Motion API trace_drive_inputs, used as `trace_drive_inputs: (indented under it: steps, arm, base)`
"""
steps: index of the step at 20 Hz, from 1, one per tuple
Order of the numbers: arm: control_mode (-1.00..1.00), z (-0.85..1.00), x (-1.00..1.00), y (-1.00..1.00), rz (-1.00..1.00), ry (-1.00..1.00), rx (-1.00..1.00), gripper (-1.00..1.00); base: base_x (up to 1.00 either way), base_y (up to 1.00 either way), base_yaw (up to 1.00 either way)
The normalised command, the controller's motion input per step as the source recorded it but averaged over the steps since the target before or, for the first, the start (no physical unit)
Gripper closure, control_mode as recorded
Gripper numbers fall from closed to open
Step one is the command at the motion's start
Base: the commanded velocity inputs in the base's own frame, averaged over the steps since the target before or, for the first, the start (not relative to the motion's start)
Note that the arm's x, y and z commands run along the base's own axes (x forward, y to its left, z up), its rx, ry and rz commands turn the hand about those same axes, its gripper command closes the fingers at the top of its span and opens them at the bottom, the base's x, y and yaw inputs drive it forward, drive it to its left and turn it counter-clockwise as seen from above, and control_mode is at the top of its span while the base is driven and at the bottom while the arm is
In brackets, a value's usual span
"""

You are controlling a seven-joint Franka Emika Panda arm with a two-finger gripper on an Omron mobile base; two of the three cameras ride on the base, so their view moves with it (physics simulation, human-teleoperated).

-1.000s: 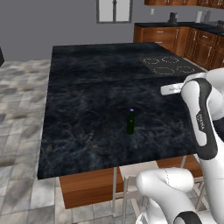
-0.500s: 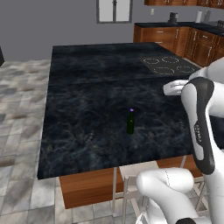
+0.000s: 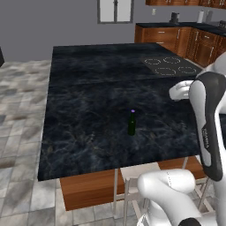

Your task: Get the candle and the beer from the cabinet and move them to the dining counter.

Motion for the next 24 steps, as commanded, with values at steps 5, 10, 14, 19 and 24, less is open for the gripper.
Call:
trace_drive_inputs:
  steps: [5, 10, 14, 19, 24]
  arm:
    - [-1.00, 0.00, -0.50, 0.32, 0.00, 0.00, -0.06, -1.00]
    - [-1.00, -0.01, -0.38, 0.12, 0.00, 0.00, -0.06, -1.00]
    - [-1.00, -0.09, -0.26, 0.01, 0.00, 0.02, -0.02, -1.00]
    - [-1.00, 0.00, -0.18, 0.01, -0.04, 0.08, 0.00, -1.00]
    - [-1.00, 0.00, -0.32, 0.00, -0.11, 0.08, 0.00, -1.00]
  base:
    - [0.00, 0.00, 0.00]
    - [0.00, 0.00, 0.00]
    - [0.00, 0.00, 0.00]
    - [0.00, 0.00, 0.00]
    - [0.00, 0.00, 0.00]
